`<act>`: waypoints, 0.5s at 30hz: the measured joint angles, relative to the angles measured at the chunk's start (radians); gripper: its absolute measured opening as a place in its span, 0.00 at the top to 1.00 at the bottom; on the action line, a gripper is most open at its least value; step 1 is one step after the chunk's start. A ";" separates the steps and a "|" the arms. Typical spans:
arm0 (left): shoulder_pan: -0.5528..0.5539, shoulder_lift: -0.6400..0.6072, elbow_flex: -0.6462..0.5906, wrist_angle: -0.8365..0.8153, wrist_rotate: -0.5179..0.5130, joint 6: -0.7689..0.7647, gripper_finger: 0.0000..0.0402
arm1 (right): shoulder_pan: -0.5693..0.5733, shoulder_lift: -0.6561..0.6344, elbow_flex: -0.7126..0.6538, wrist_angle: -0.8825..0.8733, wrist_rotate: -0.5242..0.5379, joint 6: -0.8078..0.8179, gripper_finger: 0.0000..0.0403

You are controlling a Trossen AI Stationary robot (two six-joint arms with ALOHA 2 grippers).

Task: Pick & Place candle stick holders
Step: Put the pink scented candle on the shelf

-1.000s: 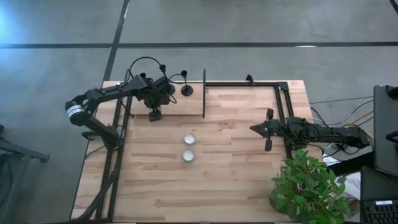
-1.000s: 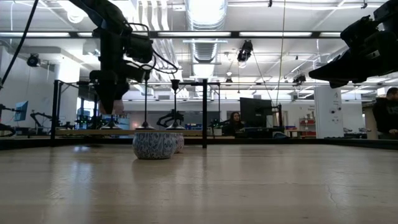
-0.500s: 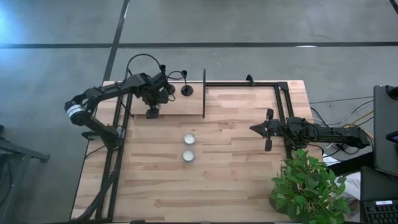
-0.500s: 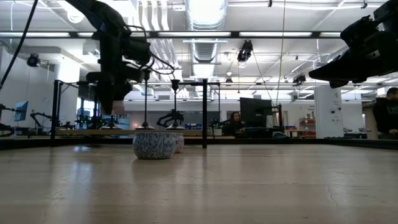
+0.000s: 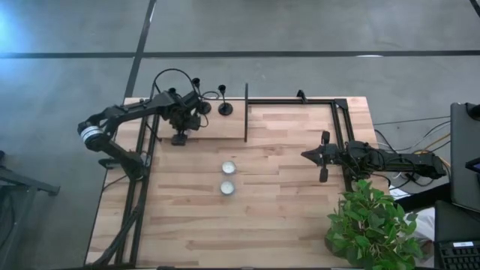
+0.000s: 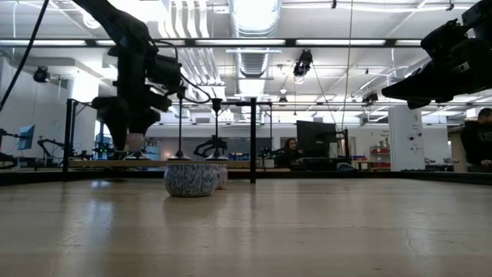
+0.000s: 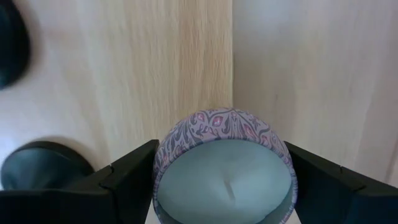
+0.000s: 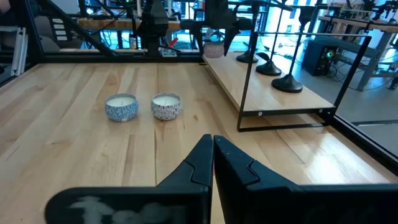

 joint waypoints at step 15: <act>0.033 0.000 -0.032 0.048 -0.004 0.004 0.25 | 0.000 0.000 0.000 0.000 0.000 0.000 0.98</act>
